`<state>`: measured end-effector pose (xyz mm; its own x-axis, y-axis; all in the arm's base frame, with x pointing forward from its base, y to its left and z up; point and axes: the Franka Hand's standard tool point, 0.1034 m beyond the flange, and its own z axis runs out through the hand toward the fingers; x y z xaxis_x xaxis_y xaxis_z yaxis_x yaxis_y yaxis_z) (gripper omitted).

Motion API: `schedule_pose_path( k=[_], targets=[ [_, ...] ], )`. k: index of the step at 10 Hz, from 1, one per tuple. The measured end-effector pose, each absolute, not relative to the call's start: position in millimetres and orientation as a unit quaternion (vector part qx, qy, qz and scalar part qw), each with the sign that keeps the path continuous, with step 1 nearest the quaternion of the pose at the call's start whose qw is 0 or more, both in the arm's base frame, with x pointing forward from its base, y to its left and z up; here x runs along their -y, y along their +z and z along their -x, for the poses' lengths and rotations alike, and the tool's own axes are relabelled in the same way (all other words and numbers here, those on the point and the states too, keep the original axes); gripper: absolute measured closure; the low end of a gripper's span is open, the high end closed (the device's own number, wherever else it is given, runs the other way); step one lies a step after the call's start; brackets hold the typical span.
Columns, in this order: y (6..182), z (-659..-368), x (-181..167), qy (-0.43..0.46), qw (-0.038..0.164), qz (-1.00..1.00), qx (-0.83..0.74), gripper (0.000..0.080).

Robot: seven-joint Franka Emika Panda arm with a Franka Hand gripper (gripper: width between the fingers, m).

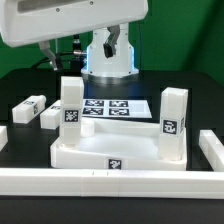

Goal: Assemble desk

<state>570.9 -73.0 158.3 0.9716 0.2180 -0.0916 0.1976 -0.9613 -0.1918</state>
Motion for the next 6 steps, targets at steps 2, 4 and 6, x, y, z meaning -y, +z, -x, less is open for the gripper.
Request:
schedule_pose_path(
  k=[2, 4, 6],
  targets=[
    [147.6, -568.8, 77.2, 0.044, 0.066, 0.991, 0.107, 0.0151],
    [146.9, -568.6, 78.0, 0.018, 0.038, 0.992, 0.122, 0.0151],
    [145.6, -567.9, 76.8, 0.020, 0.041, 0.992, 0.120, 0.0151]
  ],
)
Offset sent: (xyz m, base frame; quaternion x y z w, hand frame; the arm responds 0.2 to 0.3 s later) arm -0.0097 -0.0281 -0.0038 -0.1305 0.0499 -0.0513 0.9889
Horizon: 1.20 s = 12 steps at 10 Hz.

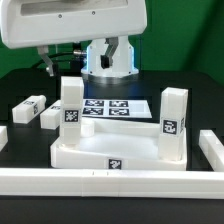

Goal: Assemble desk

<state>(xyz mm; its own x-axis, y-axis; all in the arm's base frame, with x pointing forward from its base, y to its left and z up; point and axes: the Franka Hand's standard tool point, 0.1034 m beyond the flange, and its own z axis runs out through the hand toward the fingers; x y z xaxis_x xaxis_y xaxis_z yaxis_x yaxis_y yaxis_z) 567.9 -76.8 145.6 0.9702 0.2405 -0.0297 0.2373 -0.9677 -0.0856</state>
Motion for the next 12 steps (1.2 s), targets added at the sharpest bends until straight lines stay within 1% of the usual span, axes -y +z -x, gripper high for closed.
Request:
schedule_pose_path(
  k=[2, 3, 4, 6, 7, 10, 12],
  targets=[
    [145.1, -567.8, 76.5, 0.020, 0.041, 0.992, 0.121, 0.0151],
    [145.6, -568.6, 78.0, 0.023, 0.029, 0.993, 0.110, 0.0151],
    [146.1, -570.5, 79.9, 0.027, 0.007, 0.995, 0.100, 0.0151],
    [136.8, -577.8, 83.8, 0.030, -0.001, 0.996, 0.081, 0.0151],
    [131.2, -577.9, 88.4, 0.029, 0.004, 0.995, 0.093, 0.0151],
    [130.1, -578.3, 86.3, 0.029, 0.006, 0.995, 0.099, 0.0151],
    [121.7, -581.5, 89.0, 0.028, 0.009, 0.993, 0.111, 0.0151]
  ],
)
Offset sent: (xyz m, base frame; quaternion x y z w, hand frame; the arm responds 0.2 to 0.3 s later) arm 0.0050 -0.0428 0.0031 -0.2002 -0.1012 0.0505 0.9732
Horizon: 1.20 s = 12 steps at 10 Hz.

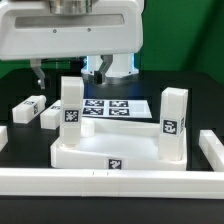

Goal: Assemble desk

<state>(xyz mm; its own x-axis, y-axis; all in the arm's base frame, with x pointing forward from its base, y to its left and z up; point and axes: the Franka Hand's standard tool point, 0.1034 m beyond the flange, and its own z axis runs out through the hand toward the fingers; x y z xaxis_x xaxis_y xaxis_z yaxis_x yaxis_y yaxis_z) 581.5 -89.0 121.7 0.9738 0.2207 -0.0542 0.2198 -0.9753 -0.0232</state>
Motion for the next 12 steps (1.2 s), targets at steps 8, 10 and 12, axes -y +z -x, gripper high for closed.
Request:
schedule_pose_path(
  k=[8, 10, 12],
  targets=[
    [115.9, -585.9, 86.8, 0.024, 0.010, 0.990, 0.140, 0.0509],
    [115.9, -586.0, 86.0, 0.024, 0.011, 0.991, 0.133, 0.0509],
    [118.0, -585.1, 87.5, 0.019, 0.021, 0.995, 0.096, 0.0509]
  ],
)
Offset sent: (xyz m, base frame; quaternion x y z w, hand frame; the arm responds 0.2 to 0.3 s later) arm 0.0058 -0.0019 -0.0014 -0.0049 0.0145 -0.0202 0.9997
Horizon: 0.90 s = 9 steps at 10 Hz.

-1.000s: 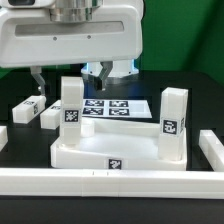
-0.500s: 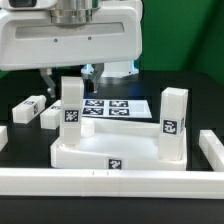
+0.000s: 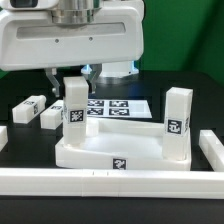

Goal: Assemble desk

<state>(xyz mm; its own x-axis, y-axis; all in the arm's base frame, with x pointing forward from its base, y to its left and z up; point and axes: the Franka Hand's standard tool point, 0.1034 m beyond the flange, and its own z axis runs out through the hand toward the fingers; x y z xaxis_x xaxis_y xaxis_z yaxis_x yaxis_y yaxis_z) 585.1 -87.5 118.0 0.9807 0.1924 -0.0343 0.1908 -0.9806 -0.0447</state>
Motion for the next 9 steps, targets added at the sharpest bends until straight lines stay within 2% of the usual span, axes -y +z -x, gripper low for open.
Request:
schedule_pose_path(
  k=[5, 9],
  targets=[
    [114.6, -572.9, 82.8, -0.019, 0.055, 0.983, -0.172, 0.0509],
    [115.0, -574.9, 70.2, -0.008, 0.068, 0.935, -0.349, 0.0509]
  ],
)
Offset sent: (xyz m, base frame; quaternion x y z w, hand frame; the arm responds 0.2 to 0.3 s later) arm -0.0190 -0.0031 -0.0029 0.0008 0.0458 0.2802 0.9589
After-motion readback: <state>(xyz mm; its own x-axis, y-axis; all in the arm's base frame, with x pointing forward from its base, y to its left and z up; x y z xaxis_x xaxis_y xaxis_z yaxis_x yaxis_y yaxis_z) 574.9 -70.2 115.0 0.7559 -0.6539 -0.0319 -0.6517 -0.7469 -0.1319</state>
